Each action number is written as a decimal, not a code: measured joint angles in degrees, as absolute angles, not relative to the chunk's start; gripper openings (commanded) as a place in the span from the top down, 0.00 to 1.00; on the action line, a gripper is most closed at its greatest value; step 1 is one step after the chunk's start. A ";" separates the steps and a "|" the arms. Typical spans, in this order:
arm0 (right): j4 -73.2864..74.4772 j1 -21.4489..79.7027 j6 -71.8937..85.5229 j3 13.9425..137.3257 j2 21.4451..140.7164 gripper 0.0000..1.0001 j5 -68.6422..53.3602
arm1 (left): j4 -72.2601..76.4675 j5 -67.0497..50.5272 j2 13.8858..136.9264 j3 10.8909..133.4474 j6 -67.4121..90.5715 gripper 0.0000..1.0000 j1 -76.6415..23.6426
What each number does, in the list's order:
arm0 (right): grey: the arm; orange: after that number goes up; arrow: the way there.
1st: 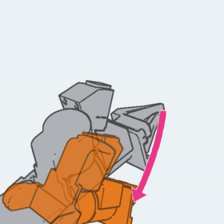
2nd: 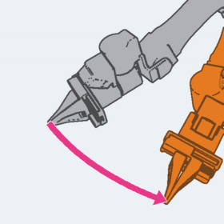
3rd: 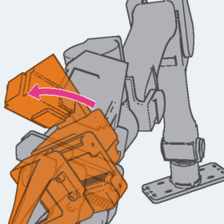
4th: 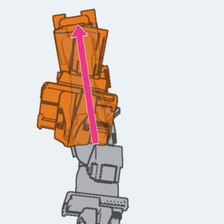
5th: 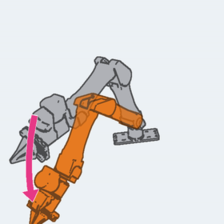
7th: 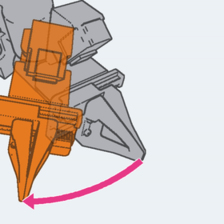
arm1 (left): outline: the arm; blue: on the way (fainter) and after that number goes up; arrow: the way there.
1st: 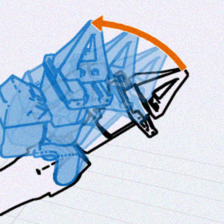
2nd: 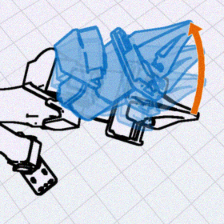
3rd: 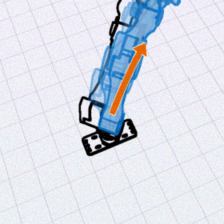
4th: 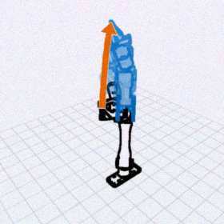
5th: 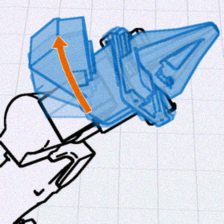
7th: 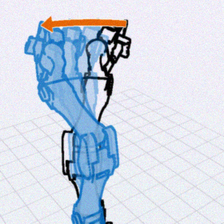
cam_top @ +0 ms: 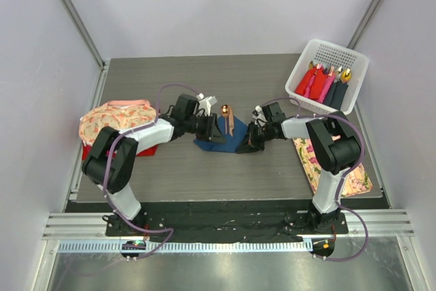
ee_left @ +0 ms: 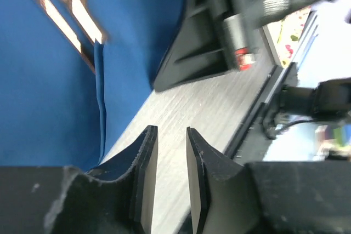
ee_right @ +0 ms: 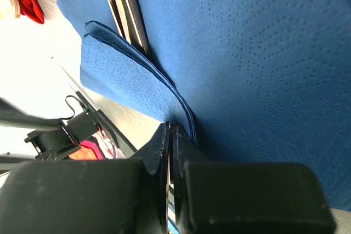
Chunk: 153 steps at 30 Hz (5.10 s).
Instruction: Place the utensils on the paper napkin and roll it up
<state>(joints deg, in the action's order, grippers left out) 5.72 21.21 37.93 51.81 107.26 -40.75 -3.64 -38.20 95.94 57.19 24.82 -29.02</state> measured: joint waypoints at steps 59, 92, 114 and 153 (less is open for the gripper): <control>15.51 14.50 33.10 51.09 105.03 0.99 -40.99 | -1.63 -33.63 107.74 55.55 35.07 0.96 -27.22; 8.86 20.43 37.65 55.70 110.28 0.99 -42.37 | 1.87 -36.95 103.88 50.76 35.83 0.73 -26.87; 8.86 20.40 37.74 55.75 110.45 0.99 -42.61 | 6.42 -39.92 106.24 51.51 41.28 0.74 -28.86; 9.06 20.14 37.67 56.16 111.04 0.99 -43.31 | 1.91 -42.24 103.70 46.26 38.61 0.71 -20.82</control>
<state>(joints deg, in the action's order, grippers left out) 9.06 20.14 37.67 56.16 111.04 -43.31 1.91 -42.24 103.70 46.26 38.61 -20.82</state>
